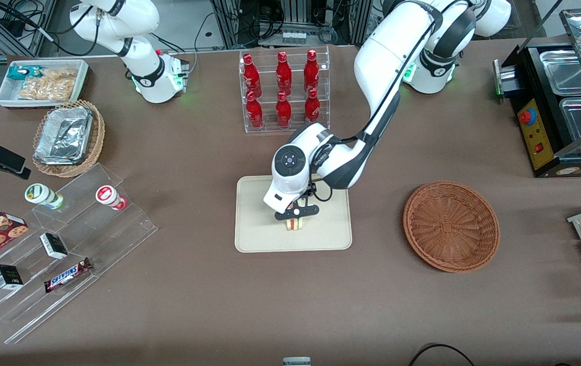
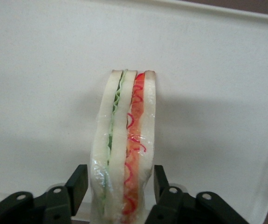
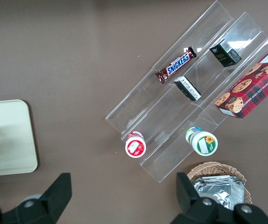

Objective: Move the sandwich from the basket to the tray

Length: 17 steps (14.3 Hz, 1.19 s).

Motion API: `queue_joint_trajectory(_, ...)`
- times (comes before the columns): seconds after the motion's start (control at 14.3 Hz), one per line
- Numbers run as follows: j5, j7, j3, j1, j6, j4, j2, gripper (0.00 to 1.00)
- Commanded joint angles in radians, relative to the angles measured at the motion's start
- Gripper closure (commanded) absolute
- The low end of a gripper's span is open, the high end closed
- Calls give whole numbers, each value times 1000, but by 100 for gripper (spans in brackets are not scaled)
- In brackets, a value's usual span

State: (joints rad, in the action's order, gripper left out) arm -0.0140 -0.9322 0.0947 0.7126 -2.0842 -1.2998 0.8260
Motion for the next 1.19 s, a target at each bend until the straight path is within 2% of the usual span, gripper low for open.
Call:
queue_joint_trajectory(0.0, 14, -5, -45, 7, 67, -16, -92, 0)
queue_joint_trajectory(0.14, 22, 73, -69, 5, 226, -16, -183, 0)
queue_joint_trajectory(0.28, 9, 98, -66, -66, 352, -16, -255, 0)
queue_joint_trajectory(0.56, 11, 133, -67, -146, 372, -85, -326, 0)
queue_joint_trajectory(0.84, 3, 337, -66, -270, 404, -237, -467, 0)
queue_joint_trajectory(1.12, 0, 554, -67, -390, 518, -268, -557, 0)
